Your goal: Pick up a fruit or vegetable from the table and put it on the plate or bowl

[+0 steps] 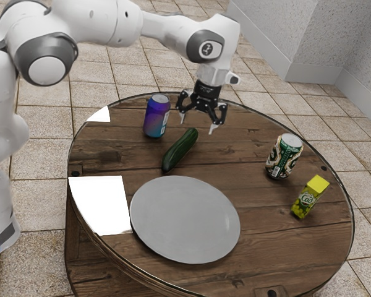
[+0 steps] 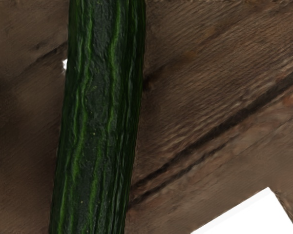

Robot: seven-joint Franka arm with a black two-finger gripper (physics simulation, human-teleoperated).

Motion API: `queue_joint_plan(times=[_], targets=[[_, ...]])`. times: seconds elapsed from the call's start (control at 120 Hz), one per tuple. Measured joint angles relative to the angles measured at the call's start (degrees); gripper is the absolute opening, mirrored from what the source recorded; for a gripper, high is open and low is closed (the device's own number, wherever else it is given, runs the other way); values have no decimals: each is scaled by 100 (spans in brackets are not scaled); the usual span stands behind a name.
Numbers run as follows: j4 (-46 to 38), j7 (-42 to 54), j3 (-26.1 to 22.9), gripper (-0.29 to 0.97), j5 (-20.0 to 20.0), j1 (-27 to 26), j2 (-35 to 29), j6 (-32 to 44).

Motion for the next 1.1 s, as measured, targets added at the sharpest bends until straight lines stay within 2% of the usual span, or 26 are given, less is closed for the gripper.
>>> queue_joint_plan(times=[0.175, 0.358, 0.533, 0.783, 1.1], targets=[[-575, -456, 881, 68, -40, -1047, -154, 153], [-1037, -771, 1139, 68, -139, -1225, -206, 416], [-1187, -855, 1162, 68, -194, -1224, -194, 652], [-1193, -840, 1109, 68, 375, -1143, -159, 833], [-1229, -889, 797, 68, 447, -1048, -122, 951]])
